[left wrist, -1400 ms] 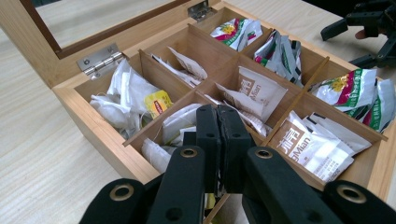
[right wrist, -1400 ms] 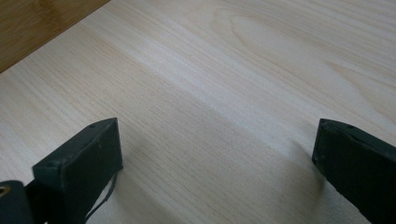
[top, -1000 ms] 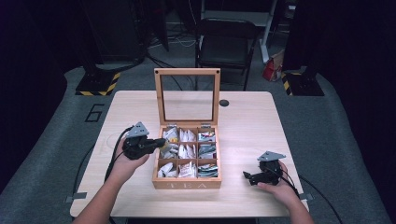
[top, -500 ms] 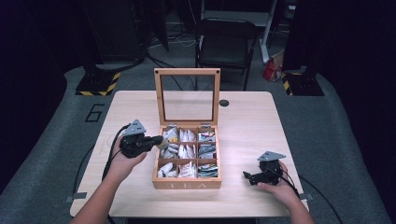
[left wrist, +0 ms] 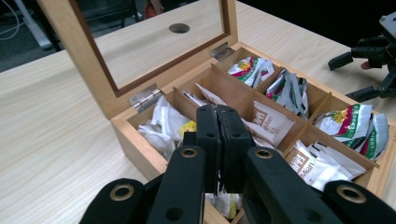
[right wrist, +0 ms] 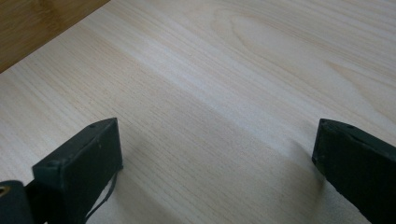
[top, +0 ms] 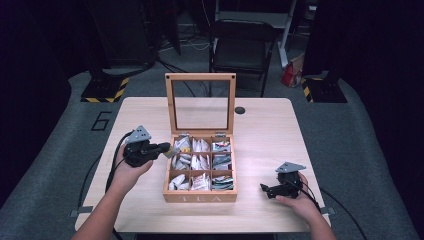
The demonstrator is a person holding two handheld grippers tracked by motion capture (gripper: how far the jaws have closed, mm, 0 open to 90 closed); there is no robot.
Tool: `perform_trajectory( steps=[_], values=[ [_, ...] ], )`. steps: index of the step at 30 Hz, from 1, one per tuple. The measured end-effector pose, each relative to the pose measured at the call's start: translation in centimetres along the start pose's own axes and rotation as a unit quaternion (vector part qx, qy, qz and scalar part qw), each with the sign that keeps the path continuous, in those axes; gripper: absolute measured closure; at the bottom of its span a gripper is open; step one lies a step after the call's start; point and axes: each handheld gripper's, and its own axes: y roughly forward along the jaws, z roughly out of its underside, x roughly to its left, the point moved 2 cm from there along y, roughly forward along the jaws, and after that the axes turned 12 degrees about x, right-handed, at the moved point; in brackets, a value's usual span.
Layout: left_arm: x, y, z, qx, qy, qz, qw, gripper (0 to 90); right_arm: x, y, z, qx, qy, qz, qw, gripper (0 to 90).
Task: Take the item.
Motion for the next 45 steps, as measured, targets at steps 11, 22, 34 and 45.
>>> perform_trajectory(
  steps=[11,22,34,45],
  values=[
    [1.5,-1.8,0.3,-0.009,-0.015,-0.021,0.9996,88.5,0.0,0.0,0.0,0.002,-0.001,-0.001,1.0000,0.9],
    [2.6,-3.2,0.6,-0.014,-0.026,-0.034,0.9990,88.4,0.0,0.0,0.0,0.002,-0.001,-0.001,1.0000,0.9],
    [4.1,-4.9,1.0,-0.020,-0.040,-0.055,0.9975,88.5,0.0,0.0,0.0,0.001,0.000,0.000,1.0000,0.9],
    [5.4,-6.6,1.8,-0.027,-0.057,-0.073,0.9953,88.5,0.0,0.0,0.0,0.002,-0.001,-0.001,1.0000,0.9]
  ],
)
